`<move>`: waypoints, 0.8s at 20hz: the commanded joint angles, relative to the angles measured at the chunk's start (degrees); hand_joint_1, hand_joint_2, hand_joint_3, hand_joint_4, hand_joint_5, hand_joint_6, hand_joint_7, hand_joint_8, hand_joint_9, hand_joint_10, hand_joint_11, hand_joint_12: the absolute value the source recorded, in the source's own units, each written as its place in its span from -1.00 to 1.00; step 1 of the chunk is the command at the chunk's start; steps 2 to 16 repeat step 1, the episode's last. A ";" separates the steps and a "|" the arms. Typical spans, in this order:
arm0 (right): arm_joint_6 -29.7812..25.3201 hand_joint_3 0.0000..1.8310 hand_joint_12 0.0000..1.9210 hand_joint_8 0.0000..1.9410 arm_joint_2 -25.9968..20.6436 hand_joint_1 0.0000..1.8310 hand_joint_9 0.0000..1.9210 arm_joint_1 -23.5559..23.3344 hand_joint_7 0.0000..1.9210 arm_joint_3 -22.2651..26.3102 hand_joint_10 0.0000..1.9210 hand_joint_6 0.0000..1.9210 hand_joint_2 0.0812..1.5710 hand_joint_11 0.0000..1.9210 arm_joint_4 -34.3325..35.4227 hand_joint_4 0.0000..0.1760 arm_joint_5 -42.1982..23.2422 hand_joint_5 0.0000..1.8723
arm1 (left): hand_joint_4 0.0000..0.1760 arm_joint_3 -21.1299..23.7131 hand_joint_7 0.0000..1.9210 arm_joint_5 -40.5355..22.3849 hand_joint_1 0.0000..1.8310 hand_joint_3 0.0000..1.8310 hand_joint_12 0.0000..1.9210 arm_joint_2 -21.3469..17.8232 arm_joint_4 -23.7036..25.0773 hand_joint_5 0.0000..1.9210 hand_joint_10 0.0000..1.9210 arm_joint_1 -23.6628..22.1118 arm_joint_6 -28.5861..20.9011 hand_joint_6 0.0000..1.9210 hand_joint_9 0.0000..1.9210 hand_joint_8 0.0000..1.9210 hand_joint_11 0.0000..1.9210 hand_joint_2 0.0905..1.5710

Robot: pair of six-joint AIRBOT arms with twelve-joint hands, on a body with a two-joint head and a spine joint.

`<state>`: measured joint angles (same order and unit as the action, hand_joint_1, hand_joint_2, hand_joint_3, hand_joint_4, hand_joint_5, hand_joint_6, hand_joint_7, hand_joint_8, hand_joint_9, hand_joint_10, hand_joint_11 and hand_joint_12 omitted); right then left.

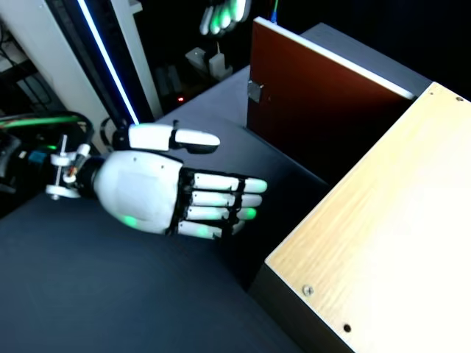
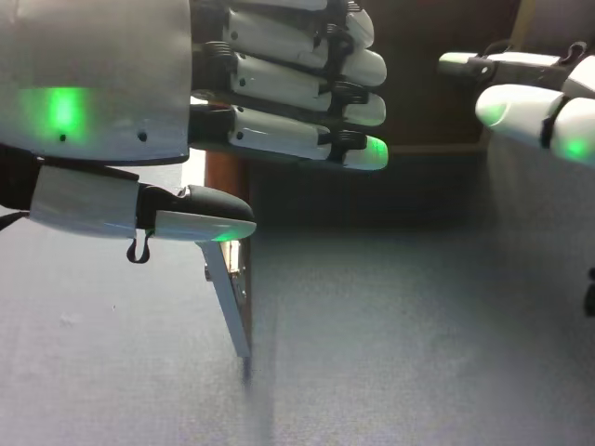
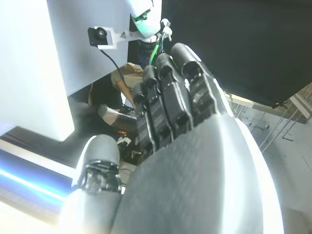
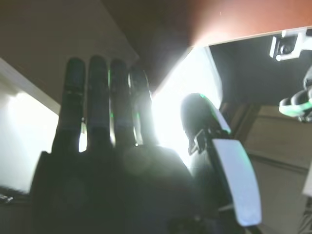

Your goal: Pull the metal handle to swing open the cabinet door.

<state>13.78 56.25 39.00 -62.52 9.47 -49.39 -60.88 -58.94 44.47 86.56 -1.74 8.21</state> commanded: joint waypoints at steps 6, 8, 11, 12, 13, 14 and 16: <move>-0.40 -0.91 -0.04 -1.00 -0.59 -1.00 -0.61 -0.30 -0.59 -0.38 -1.00 -1.00 1.00 -1.00 -0.14 -1.00 -7.42 -0.61 | -1.00 -0.05 -0.54 -1.32 -1.00 -0.93 -0.28 -0.42 -5.36 -0.56 -1.00 -0.60 0.51 -1.00 -0.60 -1.00 -0.89 1.00; -0.40 -0.91 -0.04 -1.00 -0.59 -1.00 -0.61 -0.30 -0.59 -0.38 -1.00 -1.00 1.00 -1.00 -0.14 -1.00 -7.42 -0.61 | -1.00 -0.05 -0.54 -1.32 -1.00 -0.93 -0.28 -0.42 -5.36 -0.56 -1.00 -0.60 0.51 -1.00 -0.60 -1.00 -0.89 1.00; -0.40 -0.91 -0.04 -1.00 -0.59 -1.00 -0.61 -0.30 -0.59 -0.38 -1.00 -1.00 1.00 -1.00 -0.14 -1.00 -7.42 -0.61 | -1.00 -0.05 -0.54 -1.32 -1.00 -0.93 -0.28 -0.42 -5.36 -0.56 -1.00 -0.60 0.51 -1.00 -0.60 -1.00 -0.89 1.00; -0.40 -0.91 -0.04 -1.00 -0.59 -1.00 -0.61 -0.30 -0.59 -0.38 -1.00 -1.00 1.00 -1.00 -0.14 -1.00 -7.42 -0.61 | -1.00 -0.05 -0.54 -1.32 -1.00 -0.93 -0.28 -0.42 -5.36 -0.56 -1.00 -0.60 0.51 -1.00 -0.60 -1.00 -0.89 1.00; -0.40 -0.91 -0.04 -1.00 -0.59 -1.00 -0.61 -0.30 -0.59 -0.38 -1.00 -1.00 1.00 -1.00 -0.14 -1.00 -7.42 -0.61 | -1.00 -0.05 -0.54 -1.32 -1.00 -0.93 -0.28 -0.42 -5.36 -0.56 -1.00 -0.60 0.51 -1.00 -0.60 -1.00 -0.89 1.00; -0.40 -0.91 -0.04 -1.00 -0.59 -1.00 -0.61 -0.30 -0.59 -0.38 -1.00 -1.00 1.00 -1.00 -0.14 -1.00 -7.42 -0.61 | -1.00 -0.05 -0.54 -1.32 -1.00 -0.93 -0.28 -0.42 -5.36 -0.56 -1.00 -0.60 0.51 -1.00 -0.60 -1.00 -0.89 1.00; -0.40 -0.91 -0.04 -1.00 -0.59 -1.00 -0.61 -0.30 -0.59 -0.38 -1.00 -1.00 1.00 -1.00 -0.14 -1.00 -7.42 -0.61 | -1.00 -0.05 -0.54 -1.32 -1.00 -0.93 -0.28 -0.42 -5.36 -0.56 -1.00 -0.60 0.51 -1.00 -0.60 -1.00 -0.89 1.00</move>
